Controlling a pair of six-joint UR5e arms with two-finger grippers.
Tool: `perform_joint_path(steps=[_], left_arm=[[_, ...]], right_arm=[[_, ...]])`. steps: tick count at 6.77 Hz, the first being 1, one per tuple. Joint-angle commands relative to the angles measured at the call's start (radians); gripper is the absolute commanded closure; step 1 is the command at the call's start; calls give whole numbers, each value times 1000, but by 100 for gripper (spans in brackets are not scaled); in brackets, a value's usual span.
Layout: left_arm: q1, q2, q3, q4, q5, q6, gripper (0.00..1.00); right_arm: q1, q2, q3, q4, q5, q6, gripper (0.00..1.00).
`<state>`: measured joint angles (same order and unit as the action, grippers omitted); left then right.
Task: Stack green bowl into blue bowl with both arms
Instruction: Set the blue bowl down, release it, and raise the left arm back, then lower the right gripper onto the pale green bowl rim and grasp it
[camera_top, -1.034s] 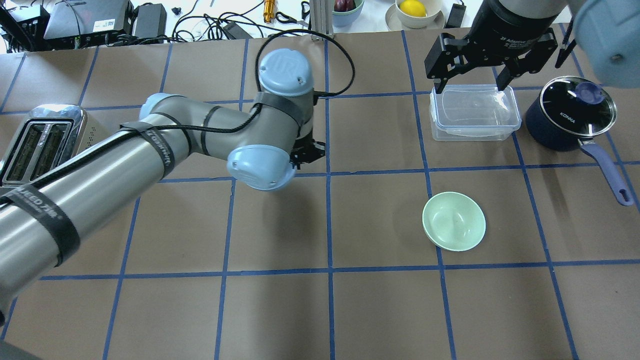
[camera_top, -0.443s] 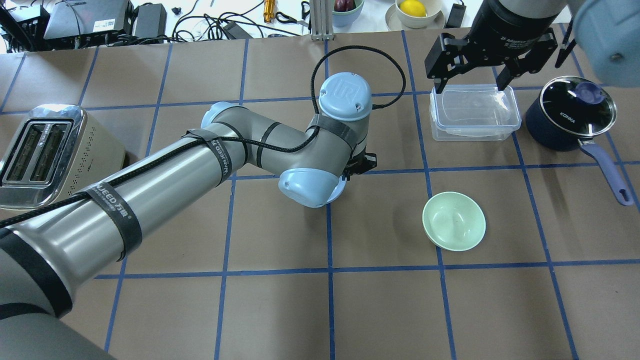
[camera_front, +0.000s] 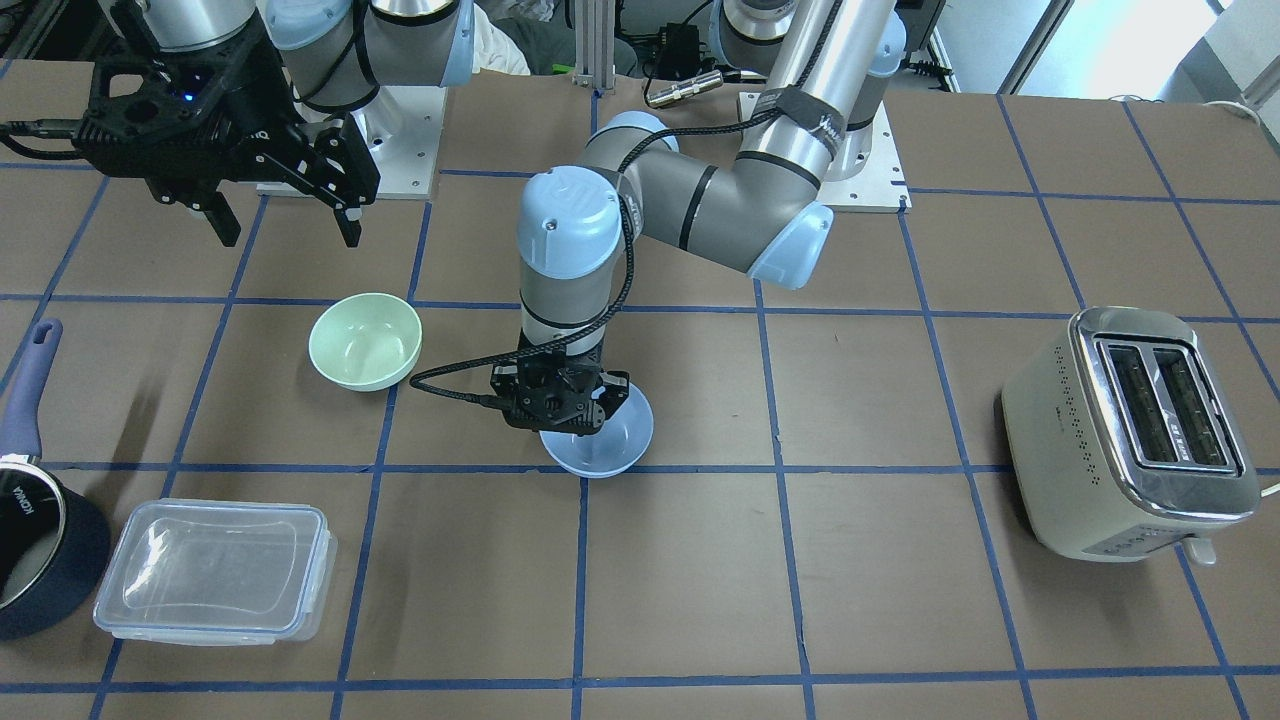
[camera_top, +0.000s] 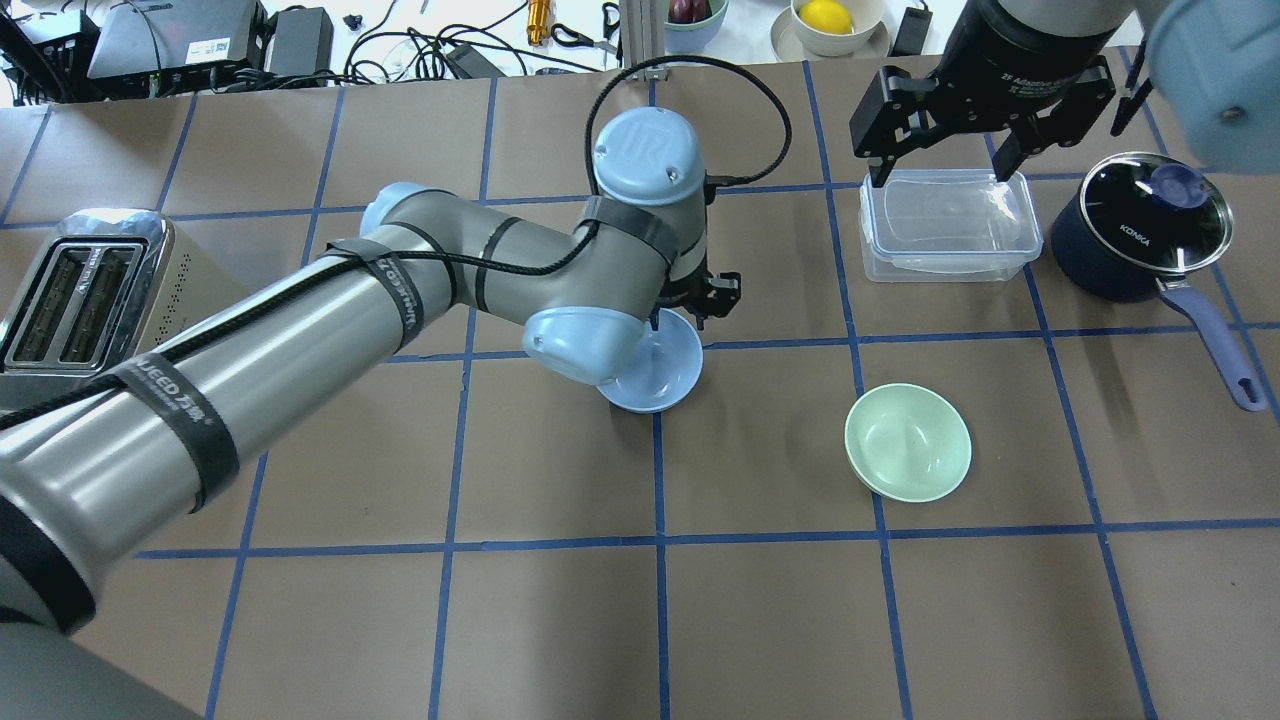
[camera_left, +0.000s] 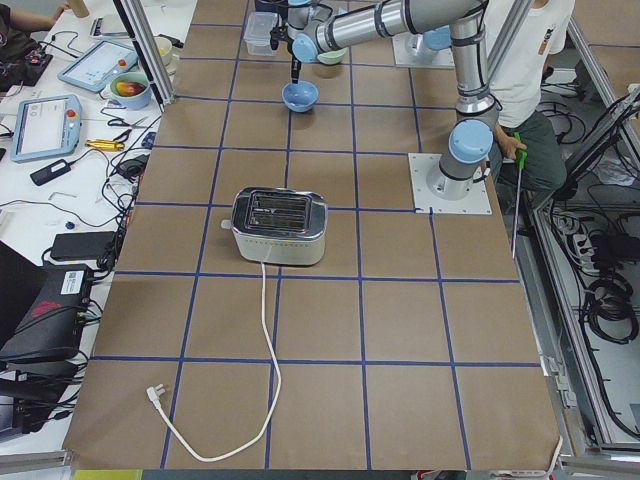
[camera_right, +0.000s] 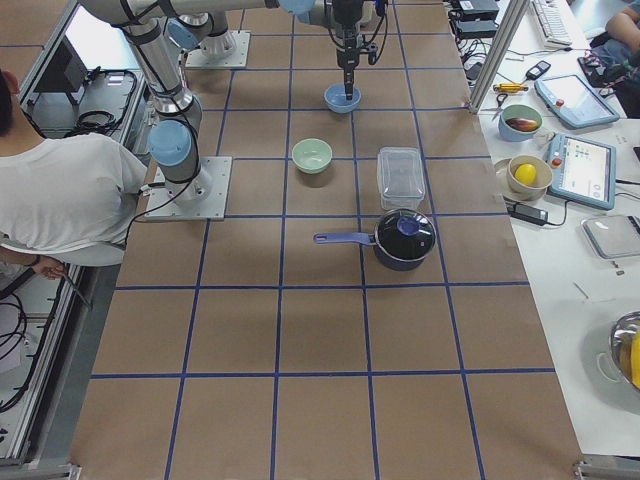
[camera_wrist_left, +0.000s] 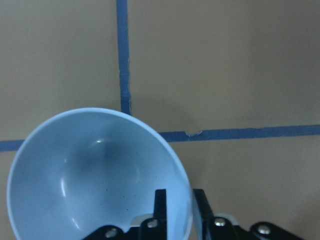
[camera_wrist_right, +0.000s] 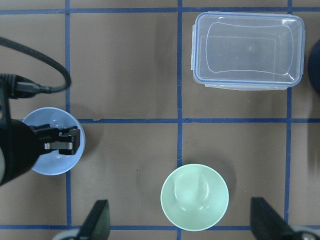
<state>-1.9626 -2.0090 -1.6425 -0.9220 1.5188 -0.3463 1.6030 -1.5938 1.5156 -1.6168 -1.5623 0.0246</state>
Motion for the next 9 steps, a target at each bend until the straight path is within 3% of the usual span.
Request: perform_joint_path(steps=[1,2,3,4,5,6,9], left_arm=[[204,93,-14,-50,-69,216,0],[297,146,-8,-187,-56,343,0],[362,214,6,-328,30,451,0],[399,283,30,-463,125,537,0],[396,362,38,-539,127,523,0],[387,416,35,-541,124,412,0],[407,420,104,-608,115,391,0]], right_arm=[[-5,3,2,8,-1,-12,0],[-18,6,17,17,-2,-64,0],[-59,6,75,3,-4,-153,3],[-131,6,168,-35,-1,-249,4],[-173,-1,284,-131,-12,-290,4],[-184,2,384,-259,-45,-292,4],[-266,20,657,-545,-27,-307,3]])
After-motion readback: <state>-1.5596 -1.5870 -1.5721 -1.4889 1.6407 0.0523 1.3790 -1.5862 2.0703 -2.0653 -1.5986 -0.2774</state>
